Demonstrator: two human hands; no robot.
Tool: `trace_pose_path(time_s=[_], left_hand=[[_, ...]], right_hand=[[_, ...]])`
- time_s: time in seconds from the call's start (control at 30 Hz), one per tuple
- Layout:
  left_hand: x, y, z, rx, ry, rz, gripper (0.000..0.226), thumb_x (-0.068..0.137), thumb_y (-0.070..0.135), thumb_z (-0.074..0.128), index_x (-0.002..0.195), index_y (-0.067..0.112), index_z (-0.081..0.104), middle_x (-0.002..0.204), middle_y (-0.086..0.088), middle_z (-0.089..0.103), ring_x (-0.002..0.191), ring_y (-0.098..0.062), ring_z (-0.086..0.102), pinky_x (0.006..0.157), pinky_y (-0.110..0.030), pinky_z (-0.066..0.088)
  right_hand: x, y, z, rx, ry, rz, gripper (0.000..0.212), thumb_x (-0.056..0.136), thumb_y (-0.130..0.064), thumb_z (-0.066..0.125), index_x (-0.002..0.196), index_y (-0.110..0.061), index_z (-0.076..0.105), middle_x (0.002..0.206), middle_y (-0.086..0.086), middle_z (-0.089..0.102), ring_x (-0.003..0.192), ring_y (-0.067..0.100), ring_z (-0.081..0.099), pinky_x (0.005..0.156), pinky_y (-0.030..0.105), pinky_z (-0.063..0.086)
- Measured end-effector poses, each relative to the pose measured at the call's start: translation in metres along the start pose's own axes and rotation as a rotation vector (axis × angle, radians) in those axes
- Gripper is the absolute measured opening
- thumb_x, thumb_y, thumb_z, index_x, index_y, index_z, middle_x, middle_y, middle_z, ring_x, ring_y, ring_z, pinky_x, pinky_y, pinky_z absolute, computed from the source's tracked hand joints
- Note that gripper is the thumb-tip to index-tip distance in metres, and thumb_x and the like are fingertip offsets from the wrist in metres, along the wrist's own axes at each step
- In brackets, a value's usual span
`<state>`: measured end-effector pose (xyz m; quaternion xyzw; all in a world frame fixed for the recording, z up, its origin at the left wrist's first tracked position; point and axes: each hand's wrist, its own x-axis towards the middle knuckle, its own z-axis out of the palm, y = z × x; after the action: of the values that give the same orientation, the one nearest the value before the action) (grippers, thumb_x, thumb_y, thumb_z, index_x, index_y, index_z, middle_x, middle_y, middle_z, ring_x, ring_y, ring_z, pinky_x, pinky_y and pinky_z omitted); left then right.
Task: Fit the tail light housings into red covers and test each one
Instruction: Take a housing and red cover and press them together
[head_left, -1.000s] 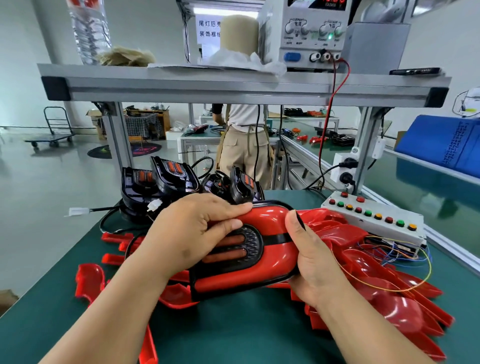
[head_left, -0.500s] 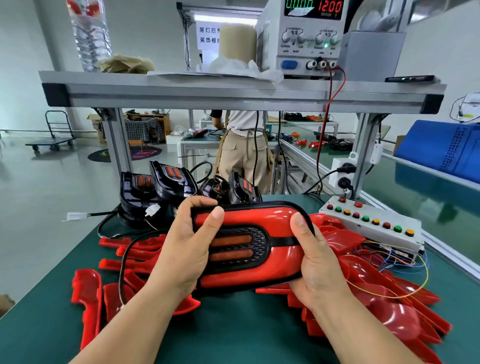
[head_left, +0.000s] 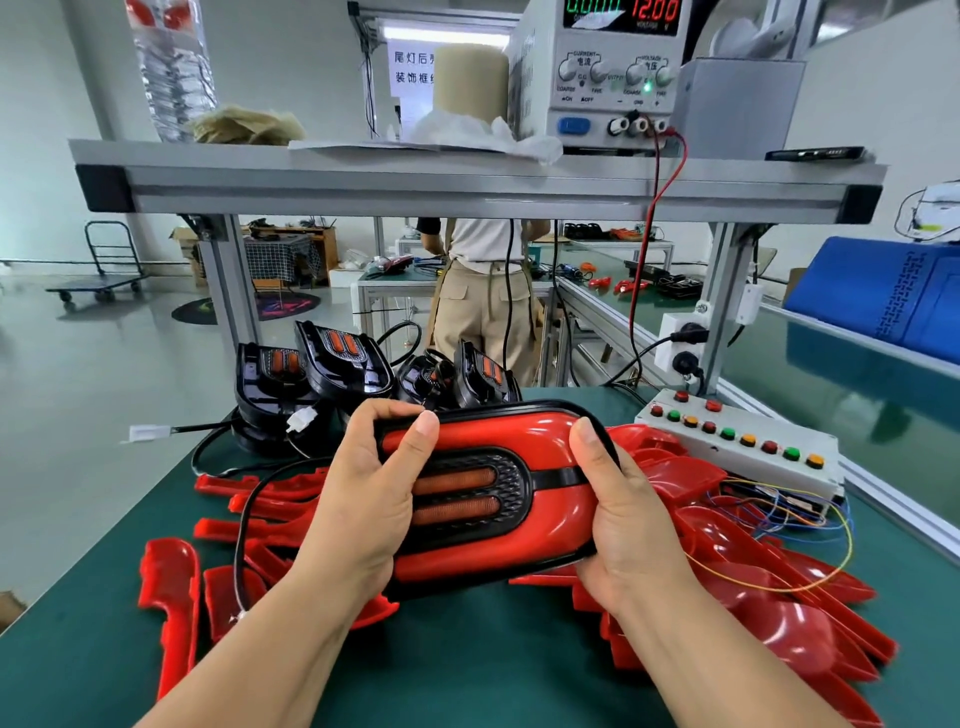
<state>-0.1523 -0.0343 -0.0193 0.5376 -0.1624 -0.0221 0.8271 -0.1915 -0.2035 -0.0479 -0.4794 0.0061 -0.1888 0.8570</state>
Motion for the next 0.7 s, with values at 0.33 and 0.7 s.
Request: trace_pose_path(time_s=[0.33,0.7], left_hand=[[0.007,-0.012,-0.013,0.364,0.014,0.037,0.04,0.077,0.076,0.038,0.109,0.058,0.054,0.115,0.01,0.068,0.111,-0.01,0.063,0.101,-0.044,0.048],[0.008,-0.031,-0.011,0.831,0.202,0.307,0.052,0.083,0.065,0.022,0.082,0.022,0.05,0.085,-0.001,0.058,0.086,-0.022,0.053,0.075,-0.034,0.037]], right_hand=[[0.005,-0.004,-0.005,0.11,0.142,0.065,0.04,0.073,-0.051,0.072,0.082,-0.012,0.078,0.093,0.019,0.075,0.082,0.036,0.073,0.063,0.055,0.059],[0.001,-0.001,-0.001,-0.178,0.111,-0.016,0.054,0.064,-0.069,0.066,0.084,-0.02,0.075,0.091,0.013,0.076,0.083,0.031,0.074,0.075,0.046,0.06]])
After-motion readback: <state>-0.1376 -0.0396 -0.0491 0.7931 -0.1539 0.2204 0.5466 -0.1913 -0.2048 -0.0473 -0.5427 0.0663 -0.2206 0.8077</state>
